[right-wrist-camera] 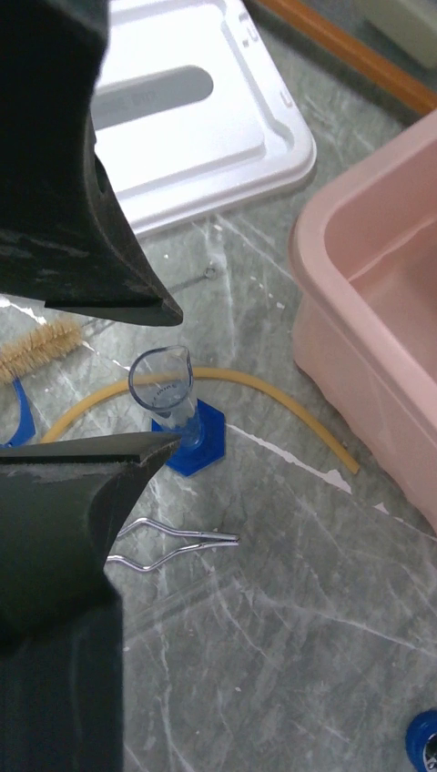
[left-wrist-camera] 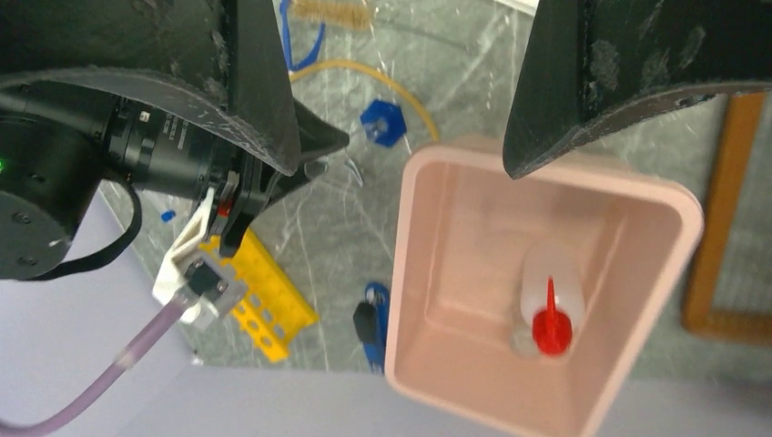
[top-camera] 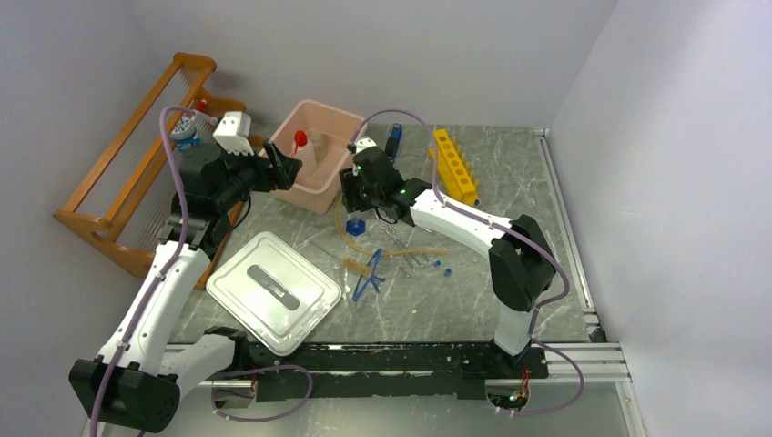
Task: Organize the chemistry lab equipment
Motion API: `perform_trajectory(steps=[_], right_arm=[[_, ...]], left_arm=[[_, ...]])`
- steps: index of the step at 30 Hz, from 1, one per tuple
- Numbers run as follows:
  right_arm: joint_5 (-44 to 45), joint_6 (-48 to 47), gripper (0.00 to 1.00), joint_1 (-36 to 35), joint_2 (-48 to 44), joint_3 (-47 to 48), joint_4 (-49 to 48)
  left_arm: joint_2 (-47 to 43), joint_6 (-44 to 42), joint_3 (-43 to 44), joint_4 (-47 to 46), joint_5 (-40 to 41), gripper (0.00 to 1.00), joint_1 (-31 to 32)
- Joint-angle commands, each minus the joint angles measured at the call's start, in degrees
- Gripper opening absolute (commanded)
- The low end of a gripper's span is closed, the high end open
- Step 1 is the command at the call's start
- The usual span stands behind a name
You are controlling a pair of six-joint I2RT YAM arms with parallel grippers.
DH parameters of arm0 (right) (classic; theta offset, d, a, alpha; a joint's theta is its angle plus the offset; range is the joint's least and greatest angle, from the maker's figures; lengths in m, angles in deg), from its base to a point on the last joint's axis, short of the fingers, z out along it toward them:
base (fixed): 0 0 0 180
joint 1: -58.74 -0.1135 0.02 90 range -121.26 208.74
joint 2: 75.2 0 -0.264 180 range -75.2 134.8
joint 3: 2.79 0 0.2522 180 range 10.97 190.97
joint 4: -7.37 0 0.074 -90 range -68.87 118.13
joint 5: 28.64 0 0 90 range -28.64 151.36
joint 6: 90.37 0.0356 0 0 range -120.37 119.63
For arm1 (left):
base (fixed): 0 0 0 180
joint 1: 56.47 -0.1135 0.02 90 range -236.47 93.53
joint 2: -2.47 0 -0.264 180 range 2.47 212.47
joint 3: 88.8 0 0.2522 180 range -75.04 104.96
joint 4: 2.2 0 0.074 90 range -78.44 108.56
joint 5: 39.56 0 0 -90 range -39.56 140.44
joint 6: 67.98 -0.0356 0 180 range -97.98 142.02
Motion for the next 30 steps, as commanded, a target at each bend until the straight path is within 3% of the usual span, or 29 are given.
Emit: perform_trajectory(steps=[1, 9, 17, 23, 27, 30], right_arm=[[5.13, -2.62, 0.47, -0.90, 1.47, 1.70, -1.75], [11.43, -6.64, 0.28, -1.66, 0.86, -0.48, -4.98], [14.30, -9.72, 0.25, -1.58, -3.93, -0.20, -2.40], [1.28, -10.45, 0.24, 0.95, -9.68, 2.31, 3.15], [-8.89, -10.01, 0.23, 3.90, -12.90, 2.63, 5.51], [-19.22, -7.13, 0.23, 7.97, -15.52, 1.74, 5.16]], left_arm=[[-1.58, 3.95, -4.17, -0.60, -2.15, 0.84, 0.11], [-1.83, 4.21, -7.58, -2.94, -6.20, 0.85, 0.12], [0.41, 4.30, -9.21, -7.08, -11.81, 0.85, 0.28], [2.87, 3.82, -9.95, -13.87, -18.96, 0.83, 2.37], [4.29, 1.04, -9.47, -17.66, -23.65, 0.77, 4.49], [6.67, -4.71, -4.83, -11.97, -30.35, 0.74, 4.69]])
